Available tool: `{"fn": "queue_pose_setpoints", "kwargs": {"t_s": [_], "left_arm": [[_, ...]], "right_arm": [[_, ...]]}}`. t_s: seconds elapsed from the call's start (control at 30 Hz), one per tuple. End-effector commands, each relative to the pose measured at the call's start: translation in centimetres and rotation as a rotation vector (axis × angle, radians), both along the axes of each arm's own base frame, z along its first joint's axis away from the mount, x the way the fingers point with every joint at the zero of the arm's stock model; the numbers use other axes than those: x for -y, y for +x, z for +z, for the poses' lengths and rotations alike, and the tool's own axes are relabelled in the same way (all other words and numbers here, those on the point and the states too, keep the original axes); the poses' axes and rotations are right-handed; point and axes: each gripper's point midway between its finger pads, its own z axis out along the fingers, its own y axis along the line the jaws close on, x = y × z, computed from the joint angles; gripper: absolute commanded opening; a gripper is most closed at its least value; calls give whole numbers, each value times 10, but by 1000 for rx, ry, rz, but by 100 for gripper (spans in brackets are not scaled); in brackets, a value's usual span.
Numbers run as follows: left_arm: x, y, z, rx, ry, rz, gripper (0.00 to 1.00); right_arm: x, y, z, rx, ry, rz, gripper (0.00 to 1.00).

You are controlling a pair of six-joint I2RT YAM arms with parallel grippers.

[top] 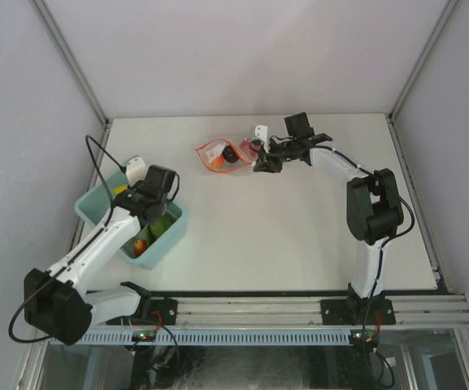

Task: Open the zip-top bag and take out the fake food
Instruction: Place the fake fruit in the bin, then move the zipper food storage bag to the center of the board.

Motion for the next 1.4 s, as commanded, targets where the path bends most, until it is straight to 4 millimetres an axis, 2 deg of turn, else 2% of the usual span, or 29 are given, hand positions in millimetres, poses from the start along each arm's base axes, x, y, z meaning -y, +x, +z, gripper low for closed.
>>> {"fn": "queue_pose_setpoints", "kwargs": {"t_s": [0.0,0.13,0.17,0.23,0.33,0.6,0.77,1.03,1.13,1.2,1.37], "left_arm": [[-14,14,25,17,83,76,28],[-24,19,26,-17,142,149,66],[-24,20,26,-24,149,154,73],[-23,24,24,-36,154,158,85],[-24,25,22,-63,168,175,94],[-24,20,31,-103,168,184,98],[-14,20,38,-102,105,142,100],[7,26,61,-46,0,31,100],[26,32,68,7,-77,-79,100],[46,38,75,68,-148,-191,99],[113,49,108,309,-338,-572,99]], "right_arm": [[-2,10,14,27,17,-6,3],[-1,9,13,22,13,-5,5],[-1,9,13,22,12,-4,5],[-1,9,13,21,12,-4,6],[0,9,12,19,11,-6,7],[-1,8,15,20,16,-4,9],[-2,7,16,18,23,4,9],[-4,1,19,5,40,26,7],[-5,-1,21,30,46,51,4],[-5,-3,23,39,51,65,3],[-6,-8,26,49,62,87,1]]}}
